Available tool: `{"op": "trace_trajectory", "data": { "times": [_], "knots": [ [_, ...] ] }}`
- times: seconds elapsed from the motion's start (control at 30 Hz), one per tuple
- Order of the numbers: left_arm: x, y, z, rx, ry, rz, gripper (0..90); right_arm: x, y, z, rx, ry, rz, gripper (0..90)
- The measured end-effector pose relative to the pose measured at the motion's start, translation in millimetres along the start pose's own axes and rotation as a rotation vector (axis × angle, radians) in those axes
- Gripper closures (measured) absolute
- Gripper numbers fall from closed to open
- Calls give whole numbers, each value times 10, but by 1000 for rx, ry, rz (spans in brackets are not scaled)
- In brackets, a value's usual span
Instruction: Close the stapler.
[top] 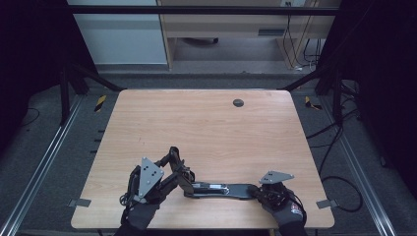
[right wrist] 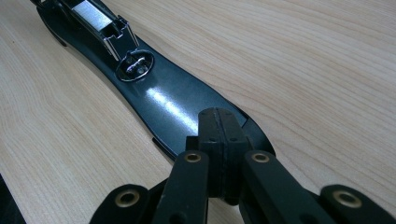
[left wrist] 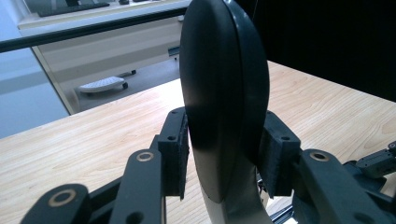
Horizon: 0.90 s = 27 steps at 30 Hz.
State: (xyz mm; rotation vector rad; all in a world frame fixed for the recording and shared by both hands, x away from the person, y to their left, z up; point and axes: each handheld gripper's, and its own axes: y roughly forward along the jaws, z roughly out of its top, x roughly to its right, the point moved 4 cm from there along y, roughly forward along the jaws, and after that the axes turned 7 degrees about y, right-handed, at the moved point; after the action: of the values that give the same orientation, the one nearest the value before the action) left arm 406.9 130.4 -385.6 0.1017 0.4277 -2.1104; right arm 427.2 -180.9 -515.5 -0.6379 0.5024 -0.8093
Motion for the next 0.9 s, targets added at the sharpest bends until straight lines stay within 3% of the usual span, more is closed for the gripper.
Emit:
{"op": "trace_trajectory", "data": {
  "times": [0.9],
  "knots": [
    [193, 100, 97, -4, 68, -1, 590, -4, -3, 1, -4, 5, 2, 900]
  ]
}}
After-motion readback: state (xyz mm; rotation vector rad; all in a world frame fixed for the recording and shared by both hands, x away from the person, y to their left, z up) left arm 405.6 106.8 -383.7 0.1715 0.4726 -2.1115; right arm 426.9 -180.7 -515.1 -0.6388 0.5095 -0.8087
